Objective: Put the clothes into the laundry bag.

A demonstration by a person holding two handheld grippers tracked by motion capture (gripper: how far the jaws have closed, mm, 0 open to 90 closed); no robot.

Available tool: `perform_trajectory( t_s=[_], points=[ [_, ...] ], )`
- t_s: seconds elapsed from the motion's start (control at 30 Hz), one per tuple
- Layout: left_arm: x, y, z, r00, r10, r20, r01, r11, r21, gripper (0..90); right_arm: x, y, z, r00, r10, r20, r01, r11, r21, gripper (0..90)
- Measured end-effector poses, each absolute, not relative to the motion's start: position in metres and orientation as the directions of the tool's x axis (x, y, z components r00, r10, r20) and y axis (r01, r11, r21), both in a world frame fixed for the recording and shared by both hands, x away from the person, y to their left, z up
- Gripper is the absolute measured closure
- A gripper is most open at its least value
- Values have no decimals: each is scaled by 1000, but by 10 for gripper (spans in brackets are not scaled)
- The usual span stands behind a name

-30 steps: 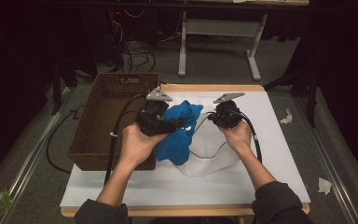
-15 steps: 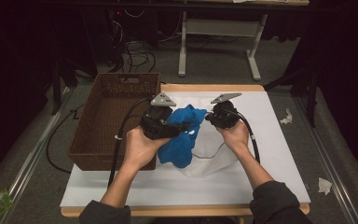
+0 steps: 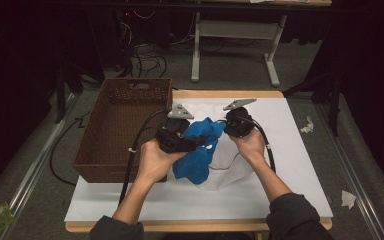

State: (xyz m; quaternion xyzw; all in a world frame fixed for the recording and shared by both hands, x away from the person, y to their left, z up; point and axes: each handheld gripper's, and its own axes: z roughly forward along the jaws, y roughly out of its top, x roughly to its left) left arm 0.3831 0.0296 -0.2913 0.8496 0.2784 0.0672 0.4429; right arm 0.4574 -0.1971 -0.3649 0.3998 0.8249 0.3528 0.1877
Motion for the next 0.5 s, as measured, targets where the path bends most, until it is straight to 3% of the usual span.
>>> perform_trajectory(
  t_s=[0.5],
  points=[
    [382,18,-306,836,523,-165,430,-438,789,654,460,-196,-364,-612,790,-25,535,437,723,895]
  ],
)
